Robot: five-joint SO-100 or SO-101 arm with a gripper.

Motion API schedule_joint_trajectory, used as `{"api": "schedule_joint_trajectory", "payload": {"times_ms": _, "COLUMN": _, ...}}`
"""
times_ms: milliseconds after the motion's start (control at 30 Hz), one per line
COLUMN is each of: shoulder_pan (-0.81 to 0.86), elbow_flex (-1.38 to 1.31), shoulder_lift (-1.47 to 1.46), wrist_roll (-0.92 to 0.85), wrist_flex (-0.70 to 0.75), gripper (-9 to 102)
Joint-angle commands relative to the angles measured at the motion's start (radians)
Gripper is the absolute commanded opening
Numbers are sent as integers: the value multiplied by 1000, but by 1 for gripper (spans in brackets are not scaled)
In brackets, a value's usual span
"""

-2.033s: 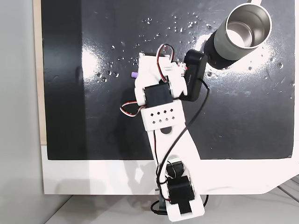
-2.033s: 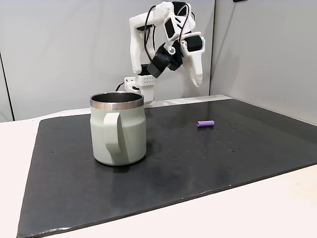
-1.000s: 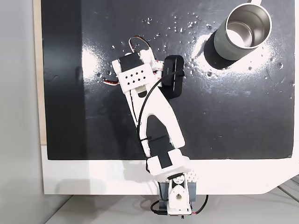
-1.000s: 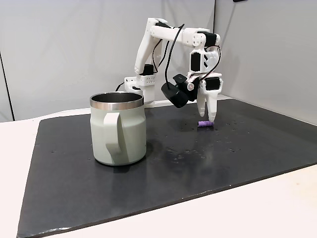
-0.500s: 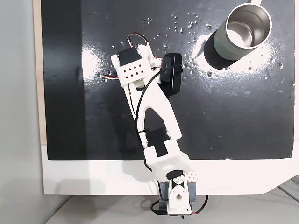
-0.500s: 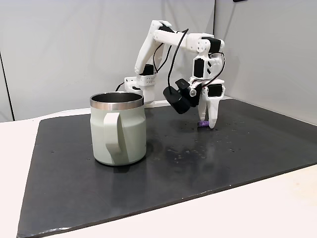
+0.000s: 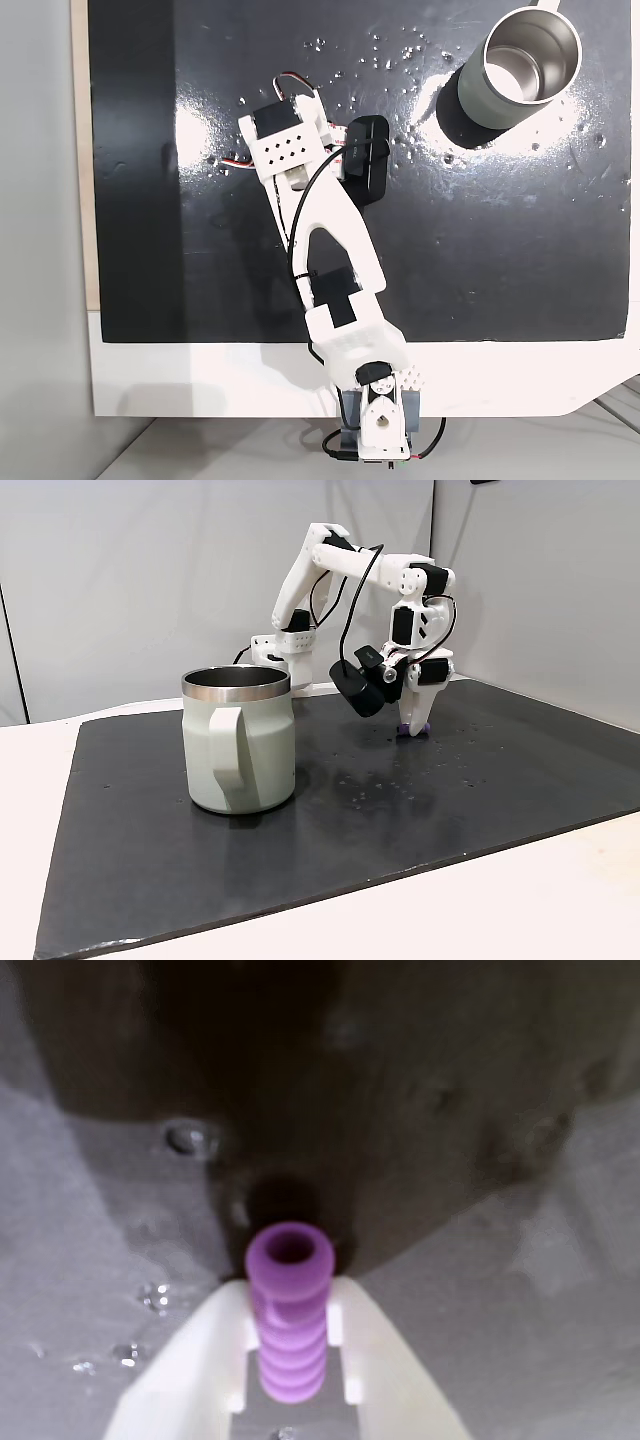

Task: Grasp a pengrip and put it in the cup.

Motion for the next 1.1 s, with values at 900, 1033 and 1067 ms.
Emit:
{"api": "schedule_joint_trajectory", "payload": {"times_ms": 900, "shoulder_pan": 225, "elbow_flex": -383, "shoulder_lift": 549, "wrist_roll": -163, "wrist_flex": 195, "gripper": 0}}
{"api": "schedule_joint_trajectory", "payload": {"times_ms": 1033, "shoulder_pan": 365, "elbow_flex": -425, "shoulder_lift": 554, "wrist_roll": -213, "wrist_flex": 198, "gripper": 0}}
{"api": "schedule_joint_trajectory", "payload": {"times_ms": 1067, "shoulder_pan": 399, "elbow_flex": -433, "shoulder_lift": 546, "wrist_roll": -224, "wrist_flex": 198, "gripper": 0}}
